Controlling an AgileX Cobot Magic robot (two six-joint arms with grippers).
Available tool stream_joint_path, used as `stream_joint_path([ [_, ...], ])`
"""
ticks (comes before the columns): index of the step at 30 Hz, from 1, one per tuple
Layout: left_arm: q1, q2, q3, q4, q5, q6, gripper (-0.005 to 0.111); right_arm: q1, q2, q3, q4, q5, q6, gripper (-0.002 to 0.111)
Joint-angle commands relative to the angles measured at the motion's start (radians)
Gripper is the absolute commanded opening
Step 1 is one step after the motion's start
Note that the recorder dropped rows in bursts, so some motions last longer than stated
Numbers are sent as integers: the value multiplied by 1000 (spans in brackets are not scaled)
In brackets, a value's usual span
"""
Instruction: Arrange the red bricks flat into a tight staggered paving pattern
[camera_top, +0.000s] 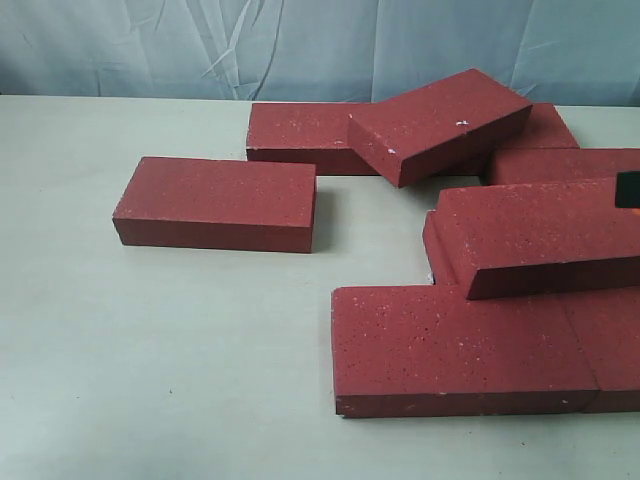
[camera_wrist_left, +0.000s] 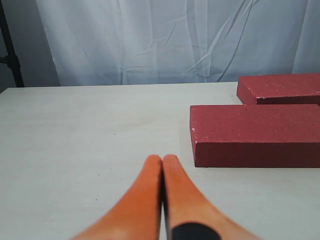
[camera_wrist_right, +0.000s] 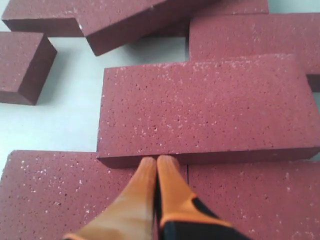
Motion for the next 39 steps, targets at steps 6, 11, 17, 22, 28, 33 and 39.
stream_joint_path([
  [6, 2, -5, 5, 6, -4, -1, 0, -4, 136, -9, 23, -49, -26, -1],
  [11, 2, -5, 5, 6, -4, -1, 0, -4, 210, -58, 24, -54, -30, -1],
  [17, 2, -5, 5, 6, -4, -1, 0, -4, 298, -122, 24, -77, -33, -1],
  [22, 2, -5, 5, 6, -4, -1, 0, -4, 372, -159, 15, -92, -33, -1],
  [28, 2, -5, 5, 6, -4, -1, 0, -6, 480, -237, -17, -117, -33, -1],
  [33, 2, -5, 5, 6, -4, -1, 0, -61, 581, -295, -29, -108, -33, -1],
  [39, 2, -5, 5, 6, -4, -1, 0, -170, 678, -339, 62, -112, -33, -1],
])
